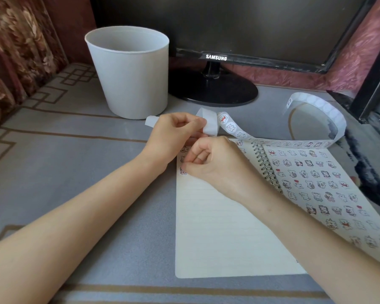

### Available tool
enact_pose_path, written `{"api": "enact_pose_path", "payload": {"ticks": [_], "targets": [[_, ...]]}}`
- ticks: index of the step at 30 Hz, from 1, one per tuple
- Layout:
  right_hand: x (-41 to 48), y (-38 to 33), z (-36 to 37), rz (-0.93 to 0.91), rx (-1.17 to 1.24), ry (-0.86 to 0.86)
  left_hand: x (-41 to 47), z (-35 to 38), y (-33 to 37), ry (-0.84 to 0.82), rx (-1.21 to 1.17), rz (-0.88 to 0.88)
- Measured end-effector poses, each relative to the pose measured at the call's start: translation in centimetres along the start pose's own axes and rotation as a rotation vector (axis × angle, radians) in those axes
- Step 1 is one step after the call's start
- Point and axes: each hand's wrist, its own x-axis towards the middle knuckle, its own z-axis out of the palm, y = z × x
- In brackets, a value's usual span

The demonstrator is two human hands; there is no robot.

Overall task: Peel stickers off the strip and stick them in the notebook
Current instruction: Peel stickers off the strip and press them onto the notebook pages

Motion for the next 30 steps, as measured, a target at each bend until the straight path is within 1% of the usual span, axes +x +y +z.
{"api": "enact_pose_path", "payload": {"ticks": [9, 16, 21, 25, 30], "targets": [[0.2, 0.7, 0.0, 0.0, 0.012, 0.008, 0.1, -0.1, -0.3, 0.001, 0.025, 0.001], [0.5, 1.2, -0.3, -0.022, 0.079, -0.006, 0.2, -0.1, -0.3, 0.006, 0.012, -0.005], [0.5, 1.1, -0.5, -0.002, 0.139, -0.006, 0.2, -0.2, -0.3, 0.009, 0.007, -0.006], [0.4, 0.9, -0.2, 0.002, 0.073, -0.007, 0.3, -0.2, -0.4, 0.013, -0.004, -0.002], [0.5, 1.1, -0.4, -0.016, 0.097, -0.004, 0.3, -0.2, -0.3, 0.004, -0.036, -0.006]]}}
